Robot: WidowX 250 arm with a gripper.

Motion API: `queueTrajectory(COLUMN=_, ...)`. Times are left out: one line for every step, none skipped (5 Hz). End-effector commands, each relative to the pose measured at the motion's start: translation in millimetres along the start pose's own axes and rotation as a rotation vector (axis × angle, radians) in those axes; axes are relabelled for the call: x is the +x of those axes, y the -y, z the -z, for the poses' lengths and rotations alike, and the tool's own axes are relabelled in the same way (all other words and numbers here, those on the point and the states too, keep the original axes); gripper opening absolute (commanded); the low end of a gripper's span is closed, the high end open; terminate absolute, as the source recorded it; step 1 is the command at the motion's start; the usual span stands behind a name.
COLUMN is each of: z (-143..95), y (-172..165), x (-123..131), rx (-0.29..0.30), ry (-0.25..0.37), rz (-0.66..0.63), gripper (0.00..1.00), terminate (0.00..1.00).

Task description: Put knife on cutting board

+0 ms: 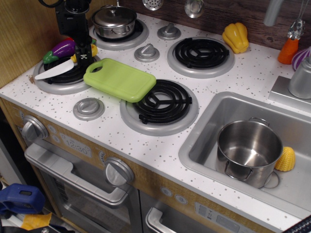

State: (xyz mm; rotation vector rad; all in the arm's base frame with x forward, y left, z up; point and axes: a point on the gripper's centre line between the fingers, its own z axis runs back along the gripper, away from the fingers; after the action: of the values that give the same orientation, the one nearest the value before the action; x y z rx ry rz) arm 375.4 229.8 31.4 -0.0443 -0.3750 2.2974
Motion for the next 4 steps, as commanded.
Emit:
queueTrajectory(z=-8, y=21, x=9, rx=-0.051, ry=-0.031, rz=-0.01, gripper=1.0, terminate=0.0)
queueTrajectory(z=-4, y=22, x=11, rx=-0.044, ry=-0.043, rz=-0.012, gripper=0.0, terminate=0.0)
queueTrajectory(z=-12, y=21, x=13, rx=-0.043, ry=-0.026, rz=-0.012, gripper=0.0, terminate=0.0)
queueTrajectory(z=-33, y=18, x=11, rx=-0.06, ry=-0.009, rz=-0.029, gripper=0.0, terminate=0.0)
